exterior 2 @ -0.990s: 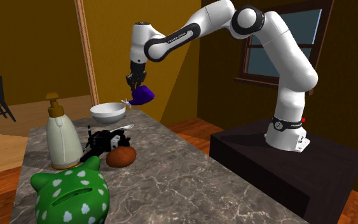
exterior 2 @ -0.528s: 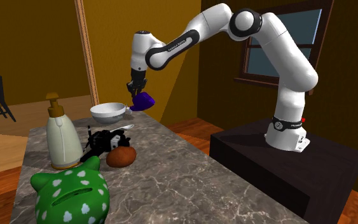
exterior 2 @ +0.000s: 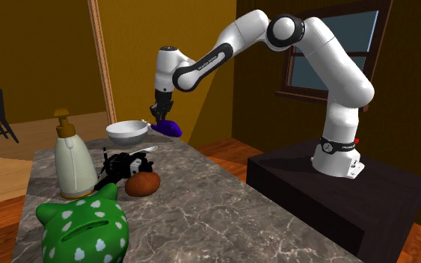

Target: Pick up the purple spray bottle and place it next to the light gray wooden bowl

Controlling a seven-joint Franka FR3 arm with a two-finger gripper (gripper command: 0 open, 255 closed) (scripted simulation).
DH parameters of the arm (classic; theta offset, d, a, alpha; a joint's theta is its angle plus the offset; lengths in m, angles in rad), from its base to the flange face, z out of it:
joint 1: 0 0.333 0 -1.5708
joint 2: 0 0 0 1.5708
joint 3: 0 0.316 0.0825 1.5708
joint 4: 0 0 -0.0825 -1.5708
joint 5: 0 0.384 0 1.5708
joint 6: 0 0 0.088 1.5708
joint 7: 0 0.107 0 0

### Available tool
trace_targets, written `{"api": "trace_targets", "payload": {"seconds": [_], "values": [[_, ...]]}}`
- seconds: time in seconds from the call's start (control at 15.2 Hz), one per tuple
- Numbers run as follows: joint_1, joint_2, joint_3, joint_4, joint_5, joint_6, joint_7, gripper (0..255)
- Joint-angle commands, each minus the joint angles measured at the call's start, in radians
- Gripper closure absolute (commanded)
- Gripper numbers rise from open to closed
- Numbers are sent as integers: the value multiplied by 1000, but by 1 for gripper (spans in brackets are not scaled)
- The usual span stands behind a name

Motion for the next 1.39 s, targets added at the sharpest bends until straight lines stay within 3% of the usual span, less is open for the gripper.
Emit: {"api": "trace_targets", "payload": {"seconds": [0.0,0.33,0.4,0.73,0.99,1.32], "values": [[1,4,-1,1,-1,3,2,255],[1,4,-1,1,-1,3,2,255],[1,4,-1,1,-1,3,2,0],[1,4,-1,1,-1,3,2,0],[0,-99,18,-48,18,-53,-5,0],[0,-99,18,-48,18,-53,-5,0]]}}
